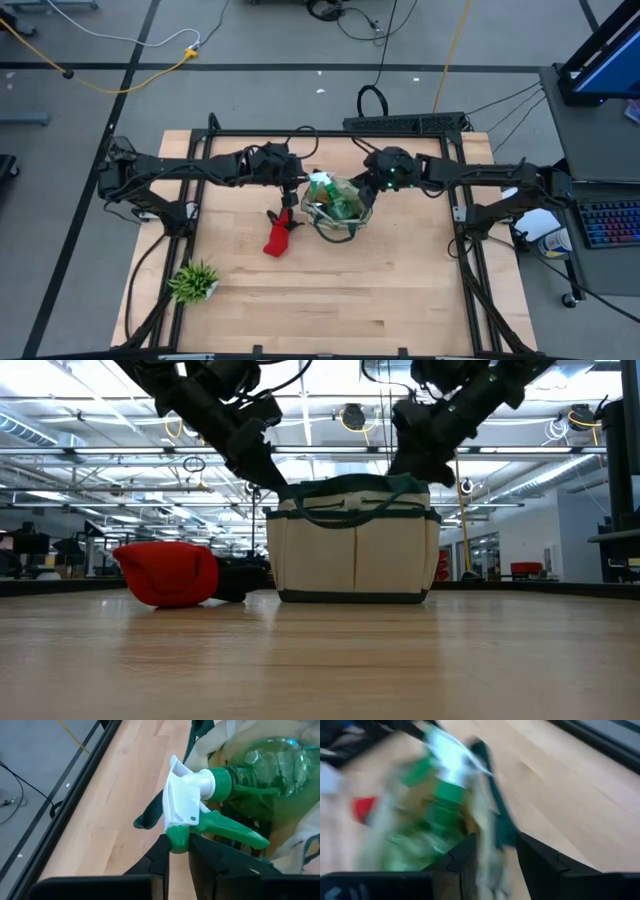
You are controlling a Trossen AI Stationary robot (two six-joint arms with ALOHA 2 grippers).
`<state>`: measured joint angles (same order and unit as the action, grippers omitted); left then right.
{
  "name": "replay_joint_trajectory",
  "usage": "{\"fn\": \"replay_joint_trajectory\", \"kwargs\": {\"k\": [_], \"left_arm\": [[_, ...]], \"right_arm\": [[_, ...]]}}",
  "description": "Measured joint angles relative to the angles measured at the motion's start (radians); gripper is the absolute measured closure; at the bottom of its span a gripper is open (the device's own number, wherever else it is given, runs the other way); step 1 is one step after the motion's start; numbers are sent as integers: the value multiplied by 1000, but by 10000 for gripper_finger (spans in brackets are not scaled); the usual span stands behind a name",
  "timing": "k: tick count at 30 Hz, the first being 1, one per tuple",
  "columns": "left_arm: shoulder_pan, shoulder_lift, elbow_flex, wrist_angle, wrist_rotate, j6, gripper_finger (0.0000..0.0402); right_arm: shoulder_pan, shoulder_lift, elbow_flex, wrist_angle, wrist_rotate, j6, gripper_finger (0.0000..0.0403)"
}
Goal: Pick & Place Garden tools in Gardening bag
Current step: Put the green spray bottle into the gardening bag
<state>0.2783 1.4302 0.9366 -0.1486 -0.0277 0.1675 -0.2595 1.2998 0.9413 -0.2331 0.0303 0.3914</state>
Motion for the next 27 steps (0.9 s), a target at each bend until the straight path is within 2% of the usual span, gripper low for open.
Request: {"fn": "replay_joint_trajectory", "kwargs": {"k": [6,10,15,19,27], "left_arm": [[-6,-3,0,1,0,-46,329],[-16,-3,0,1,-6,-45,331],[-36,-3,0,2,-77,-76,351],[-45,-3,0,3,-160,-111,339],[-64,-3,0,3,-191,-129,328]], "right_arm": [[32,6,0,-150,157,67,275],[55,9,0,-146,153,79,275],[99,9,0,-155,153,105,275],[145,9,0,-161,151,166,275],[238,9,0,-170,155,242,275]]}}
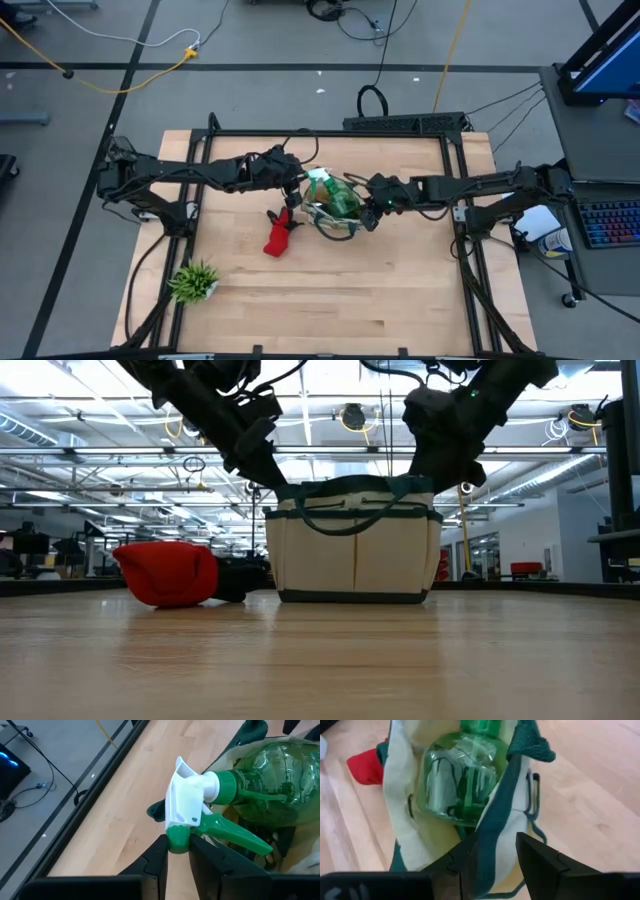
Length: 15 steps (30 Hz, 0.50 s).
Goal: Pick & Place Garden tools in Gardening bag
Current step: Put the green spray bottle into the gardening bag
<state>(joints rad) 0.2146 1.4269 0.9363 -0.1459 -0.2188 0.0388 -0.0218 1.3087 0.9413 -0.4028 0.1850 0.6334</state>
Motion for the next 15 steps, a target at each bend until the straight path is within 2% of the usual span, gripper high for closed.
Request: {"fn": "replay_joint_trajectory", "kwargs": {"k": [2,7,9,11,15], "left_arm": [[-8,0,0,0,-1,-1,327],[-27,0,0,0,-3,-3,326],[-31,0,0,0,-3,-2,326],[-35,0,0,1,-3,-1,326],[-36,0,0,3,-10,-4,326]], "right_arm": [[20,0,0,-12,48,2,275],[26,0,0,-127,328,22,275],[7,0,-2,-127,395,35,275],[-13,4,-35,-63,366,33,275],[-45,19,-171,166,176,14,275]]}}
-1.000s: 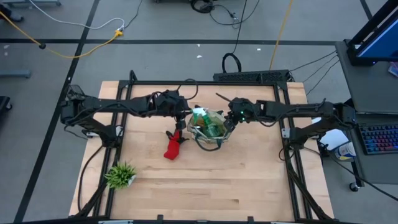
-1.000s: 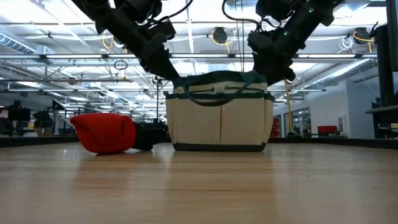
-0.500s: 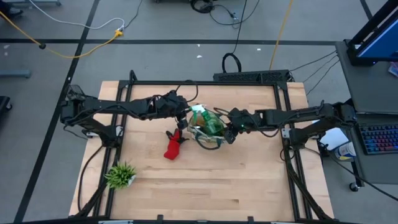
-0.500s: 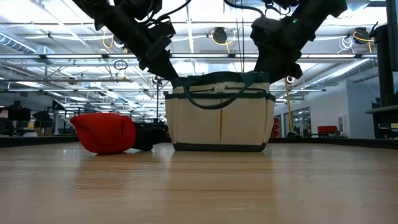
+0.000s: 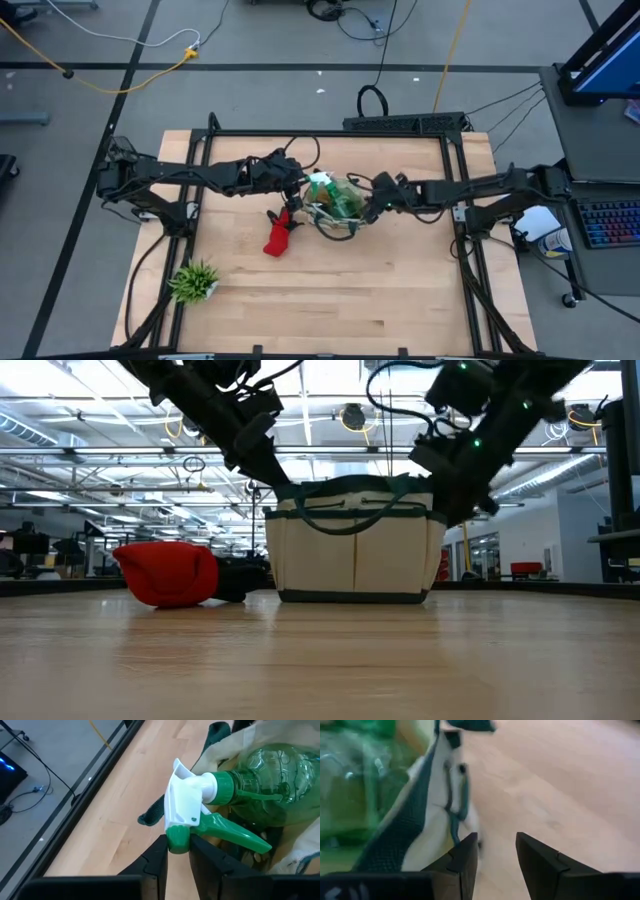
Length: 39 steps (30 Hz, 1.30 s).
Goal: Pick & Place Garden tools in Gardening bag
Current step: Put the green spray bottle into the gardening bag
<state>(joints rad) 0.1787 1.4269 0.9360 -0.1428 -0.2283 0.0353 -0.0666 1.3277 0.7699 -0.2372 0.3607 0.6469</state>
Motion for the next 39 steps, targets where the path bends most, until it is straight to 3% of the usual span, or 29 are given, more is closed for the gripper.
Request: {"fn": "replay_joint_trajectory", "kwargs": {"k": [12,14,18,26,33,39], "left_arm": [[0,0,0,45,-10,-19,326],[0,-1,0,45,-10,-34,326],[-1,-1,0,43,-10,-64,326],[-14,-1,0,39,-35,-88,325],[-48,-1,0,-13,-82,-98,325],[-95,-1,0,-51,-178,-145,325]], "right_arm": [[-49,16,-380,738,-2,-86,275],[-52,31,-413,837,-42,-83,275],[-39,70,-433,876,-102,-40,275],[15,181,-432,1014,-103,-79,275],[107,206,-432,1034,-101,0,275],[218,206,-432,1031,-18,54,275]]}}
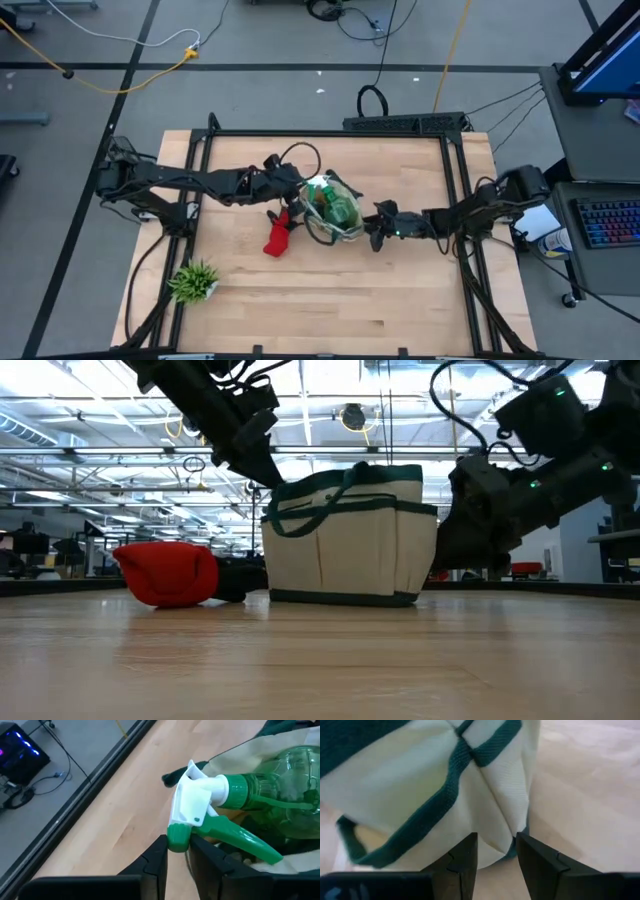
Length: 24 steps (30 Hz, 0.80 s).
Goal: Pick & Place Garden tools in Gardening bag
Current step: Put the green spray bottle into the gardening bag
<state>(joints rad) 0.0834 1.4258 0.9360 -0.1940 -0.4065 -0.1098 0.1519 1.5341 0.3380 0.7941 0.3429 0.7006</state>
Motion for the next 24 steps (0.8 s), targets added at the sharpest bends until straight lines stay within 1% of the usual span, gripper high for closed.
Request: {"fn": "replay_joint_trajectory", "kwargs": {"k": [4,7,11,16,24], "left_arm": [[-34,0,0,18,-6,-3,325],[-60,0,0,40,-6,-2,325],[-88,0,0,39,-7,-49,325],[-96,0,0,40,-14,-86,325],[-89,0,0,42,-10,-110,325]], "right_arm": [[58,0,21,-14,44,13,275],[79,0,53,-26,54,-14,275],[83,1,123,-111,51,-42,275],[87,2,200,-213,47,-84,275],[120,2,236,-204,50,-111,275]]}}
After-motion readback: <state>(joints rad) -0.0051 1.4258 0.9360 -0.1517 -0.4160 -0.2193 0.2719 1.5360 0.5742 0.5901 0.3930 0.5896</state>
